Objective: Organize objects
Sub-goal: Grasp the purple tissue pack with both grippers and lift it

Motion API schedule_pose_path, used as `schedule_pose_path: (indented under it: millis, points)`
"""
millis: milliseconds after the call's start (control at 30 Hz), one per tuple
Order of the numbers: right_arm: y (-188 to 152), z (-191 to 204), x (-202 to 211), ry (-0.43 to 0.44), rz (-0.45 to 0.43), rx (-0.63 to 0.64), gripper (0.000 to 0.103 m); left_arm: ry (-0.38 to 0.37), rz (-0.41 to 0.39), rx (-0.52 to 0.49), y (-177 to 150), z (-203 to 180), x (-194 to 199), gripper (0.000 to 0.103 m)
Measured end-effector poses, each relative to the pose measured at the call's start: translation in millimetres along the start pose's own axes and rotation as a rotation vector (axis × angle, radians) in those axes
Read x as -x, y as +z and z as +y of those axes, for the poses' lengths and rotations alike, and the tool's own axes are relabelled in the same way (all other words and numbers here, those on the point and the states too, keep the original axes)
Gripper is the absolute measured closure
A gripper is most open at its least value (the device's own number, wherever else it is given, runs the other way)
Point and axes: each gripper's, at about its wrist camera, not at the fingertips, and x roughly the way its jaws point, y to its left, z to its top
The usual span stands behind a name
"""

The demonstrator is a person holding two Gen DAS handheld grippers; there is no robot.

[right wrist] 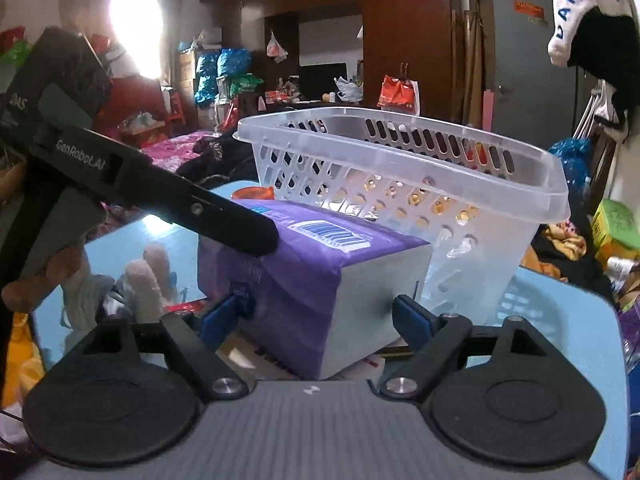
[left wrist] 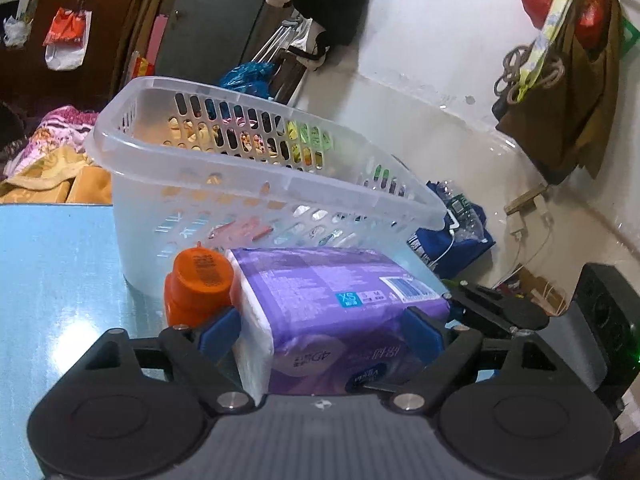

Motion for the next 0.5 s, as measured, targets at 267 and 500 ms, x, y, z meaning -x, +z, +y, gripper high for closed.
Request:
schedule_pose_path:
  millis: [267,500]
  points:
    - [-2,9,4,-0.045,-0.019,0.04,0.022,0.055,-0.026,-0.075,-6,-16,3,0.014]
    - [3,28,24,-0.098,-0.071,0.092,0.024,0.06,-0.084,-0.116,-11,-33,29,0.015]
